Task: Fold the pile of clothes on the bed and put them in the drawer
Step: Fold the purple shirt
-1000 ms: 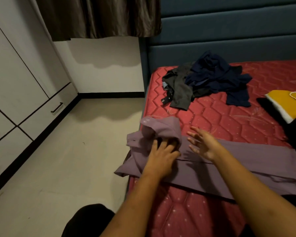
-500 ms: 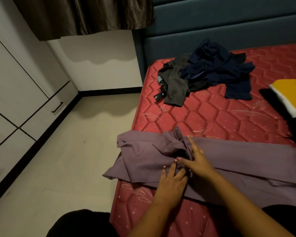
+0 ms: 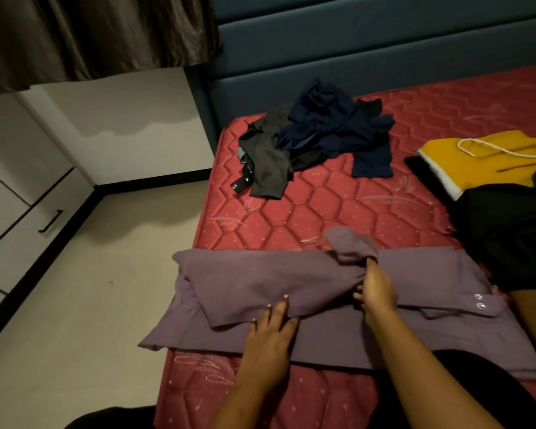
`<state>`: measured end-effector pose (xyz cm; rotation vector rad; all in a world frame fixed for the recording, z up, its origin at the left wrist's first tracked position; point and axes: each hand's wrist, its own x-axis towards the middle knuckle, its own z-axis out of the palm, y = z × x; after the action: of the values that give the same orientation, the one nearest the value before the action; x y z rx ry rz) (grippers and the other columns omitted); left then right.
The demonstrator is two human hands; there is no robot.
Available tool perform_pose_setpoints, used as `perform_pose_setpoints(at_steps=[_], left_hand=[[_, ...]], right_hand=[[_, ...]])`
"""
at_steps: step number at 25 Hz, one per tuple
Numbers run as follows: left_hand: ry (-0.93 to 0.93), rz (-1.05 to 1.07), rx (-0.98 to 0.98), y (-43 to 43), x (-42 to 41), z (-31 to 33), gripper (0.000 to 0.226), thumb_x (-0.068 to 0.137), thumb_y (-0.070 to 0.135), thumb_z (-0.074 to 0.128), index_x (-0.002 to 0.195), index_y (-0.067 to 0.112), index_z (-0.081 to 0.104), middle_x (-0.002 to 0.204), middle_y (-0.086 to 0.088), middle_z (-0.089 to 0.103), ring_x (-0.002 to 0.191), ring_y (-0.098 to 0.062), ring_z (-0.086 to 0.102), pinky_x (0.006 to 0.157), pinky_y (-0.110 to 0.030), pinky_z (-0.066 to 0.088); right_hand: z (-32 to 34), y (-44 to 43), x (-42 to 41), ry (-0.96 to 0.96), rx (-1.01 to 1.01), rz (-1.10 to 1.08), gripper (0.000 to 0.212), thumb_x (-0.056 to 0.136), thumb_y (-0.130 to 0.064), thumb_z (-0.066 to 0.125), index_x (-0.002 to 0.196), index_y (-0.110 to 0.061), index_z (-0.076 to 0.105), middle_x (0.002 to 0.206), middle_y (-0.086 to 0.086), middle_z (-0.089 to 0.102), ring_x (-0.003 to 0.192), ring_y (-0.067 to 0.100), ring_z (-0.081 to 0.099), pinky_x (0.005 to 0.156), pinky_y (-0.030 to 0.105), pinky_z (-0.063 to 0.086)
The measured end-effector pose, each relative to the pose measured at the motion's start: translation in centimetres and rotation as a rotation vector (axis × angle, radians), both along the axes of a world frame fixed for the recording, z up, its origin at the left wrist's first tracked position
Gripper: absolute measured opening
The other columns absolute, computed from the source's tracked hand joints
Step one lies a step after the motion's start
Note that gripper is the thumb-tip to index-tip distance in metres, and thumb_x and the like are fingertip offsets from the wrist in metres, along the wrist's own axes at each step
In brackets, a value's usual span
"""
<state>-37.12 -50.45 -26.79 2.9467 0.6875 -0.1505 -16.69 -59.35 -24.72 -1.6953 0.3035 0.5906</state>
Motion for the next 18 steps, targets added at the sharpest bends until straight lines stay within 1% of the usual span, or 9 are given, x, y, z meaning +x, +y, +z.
perform_pose_setpoints(at_steps=[2,4,5,8,11,14,16,17,18], left_hand=[[0.086,0.031,-0.001,-0.5,0.5,0.6,0.065,0.086,0.009,0.046,0.147,0.020,0.030,0.162,0.001,0.005,0.145,-0.036,0.017,0.108,-0.061,0.026],[0.095,0.049,0.029,-1.0,0.8,1.4,0.067,0.075,0.008,0.056,0.141,0.014,0.044,0.159,-0.001,0.022,0.138,-0.039,0.033,0.098,-0.067,0.036],[0.100,0.043,0.027,-1.0,0.9,1.4,0.067,0.075,0.007,0.056,0.141,0.012,0.044,0.158,-0.001,0.023,0.139,-0.037,0.033,0.099,-0.067,0.036],[0.146,0.019,0.009,-1.0,0.3,1.5,0.063,0.093,0.008,0.037,0.152,0.014,0.017,0.162,0.005,-0.002,0.148,-0.026,0.003,0.116,-0.055,0.011],[0.141,0.034,0.051,-1.0,-0.1,1.6,0.060,0.096,0.012,0.034,0.153,0.015,0.015,0.161,0.009,-0.002,0.148,-0.025,0.001,0.117,-0.053,0.009],[0.162,0.059,0.085,-1.0,0.1,2.2,0.054,0.097,0.017,0.032,0.150,0.016,0.023,0.160,0.008,0.007,0.146,-0.025,0.010,0.117,-0.053,0.010],[0.148,0.115,0.109,-1.3,0.5,1.9,0.049,0.097,0.020,0.031,0.147,0.017,0.031,0.157,0.007,0.018,0.142,-0.025,0.020,0.117,-0.052,0.013],[0.123,0.132,0.125,-1.5,0.7,1.8,0.048,0.096,0.022,0.033,0.144,0.018,0.036,0.155,0.006,0.022,0.140,-0.027,0.024,0.115,-0.052,0.016],[0.080,0.130,0.136,-1.8,0.9,1.7,0.046,0.093,0.023,0.040,0.138,0.017,0.043,0.152,0.003,0.026,0.138,-0.030,0.029,0.113,-0.053,0.023]], right_hand=[[-0.4,-1.8,0.7,-0.106,-0.267,-0.030,0.058,0.088,-0.056,0.048,0.124,-0.010,0.054,0.123,0.023,0.058,0.107,0.041,0.059,0.092,0.049,0.048],[0.3,-2.4,0.9,-0.245,-0.379,-0.028,0.063,0.090,-0.039,0.057,0.144,-0.015,0.034,0.139,0.023,0.045,0.122,0.043,0.048,0.098,0.050,0.040],[0.7,-2.3,1.0,-0.316,-0.419,0.038,0.070,0.089,-0.036,0.060,0.148,-0.019,0.025,0.141,0.023,0.041,0.124,0.044,0.045,0.099,0.050,0.039],[1.2,-1.9,1.6,-0.335,-0.430,0.165,0.093,0.083,-0.045,0.067,0.152,-0.025,0.008,0.144,0.023,0.035,0.127,0.044,0.042,0.103,0.050,0.036],[1.0,-2.1,2.9,-0.392,-0.469,0.272,0.105,0.078,-0.036,0.073,0.152,-0.031,-0.001,0.140,0.023,0.038,0.121,0.043,0.047,0.100,0.048,0.040],[1.4,-2.2,4.3,-0.396,-0.389,0.282,0.092,0.084,-0.013,0.060,0.152,-0.032,0.001,0.126,0.024,0.053,0.107,0.041,0.058,0.089,0.044,0.047],[2.0,-2.3,5.1,-0.222,-0.132,0.051,0.082,0.085,-0.007,0.054,0.150,-0.033,0.011,0.107,0.021,0.059,0.073,0.033,0.062,0.061,0.038,0.055],[2.3,-2.4,5.2,-0.107,0.036,-0.069,0.080,0.083,0.000,0.051,0.147,-0.033,0.015,0.097,0.017,0.057,0.058,0.025,0.054,0.044,0.029,0.051],[2.5,-2.4,5.3,-0.041,0.162,-0.142,0.079,0.082,0.003,0.049,0.144,-0.034,0.019,0.090,0.013,0.052,0.052,0.019,0.046,0.038,0.021,0.044]])
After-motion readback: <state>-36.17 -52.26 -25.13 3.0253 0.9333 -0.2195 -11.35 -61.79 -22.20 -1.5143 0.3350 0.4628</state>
